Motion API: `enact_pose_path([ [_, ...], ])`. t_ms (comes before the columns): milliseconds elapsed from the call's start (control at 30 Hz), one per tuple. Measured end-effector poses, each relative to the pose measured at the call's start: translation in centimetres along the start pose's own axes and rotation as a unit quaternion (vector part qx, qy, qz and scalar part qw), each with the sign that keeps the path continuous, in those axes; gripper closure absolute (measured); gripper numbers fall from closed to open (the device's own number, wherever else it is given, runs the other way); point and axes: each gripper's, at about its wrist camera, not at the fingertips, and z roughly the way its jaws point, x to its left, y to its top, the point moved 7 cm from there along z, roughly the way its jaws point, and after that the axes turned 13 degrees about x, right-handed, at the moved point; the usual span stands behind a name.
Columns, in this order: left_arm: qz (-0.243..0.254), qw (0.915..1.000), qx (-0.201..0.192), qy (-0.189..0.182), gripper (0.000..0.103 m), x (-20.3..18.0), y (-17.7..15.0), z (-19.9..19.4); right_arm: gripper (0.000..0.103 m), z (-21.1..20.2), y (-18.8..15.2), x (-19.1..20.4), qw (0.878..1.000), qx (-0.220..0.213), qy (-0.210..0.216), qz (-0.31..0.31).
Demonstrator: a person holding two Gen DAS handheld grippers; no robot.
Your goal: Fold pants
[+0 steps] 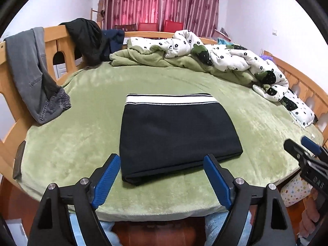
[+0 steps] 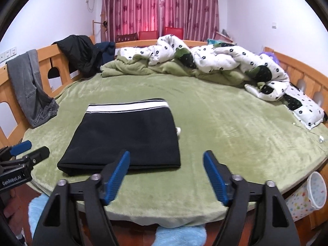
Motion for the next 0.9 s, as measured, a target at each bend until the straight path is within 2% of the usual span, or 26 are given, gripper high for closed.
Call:
enact_pose_path([
  [33, -0.001, 1.0, 0.0, -0.002, 0.02, 0.0, 0.0, -0.2, 0.009, -0.4, -0.1, -0.2, 1.0, -0.005, 0.0, 0.003],
  [133, -0.003, 1.0, 0.0, -0.001, 0.02, -0.1, -0.2, -0.6, 0.001, -1.4, -0.4, -0.5, 1.0, -0.013, -0.005, -0.003],
  [267, -0.004, 1.0, 0.003, -0.001, 0.02, -0.3, -0.5, -1.3, 0.001, -1.6, -0.8, -0.8, 1.0, -0.001, -0.028, -0.011],
  [900, -0.004, 0.9999, -0.007, 0.008, 0.02, -1.5, -0.9, -2.8, 0.001, -3.5, -1.2, -1.4, 1.0, -0.005, -0.028, 0.009],
])
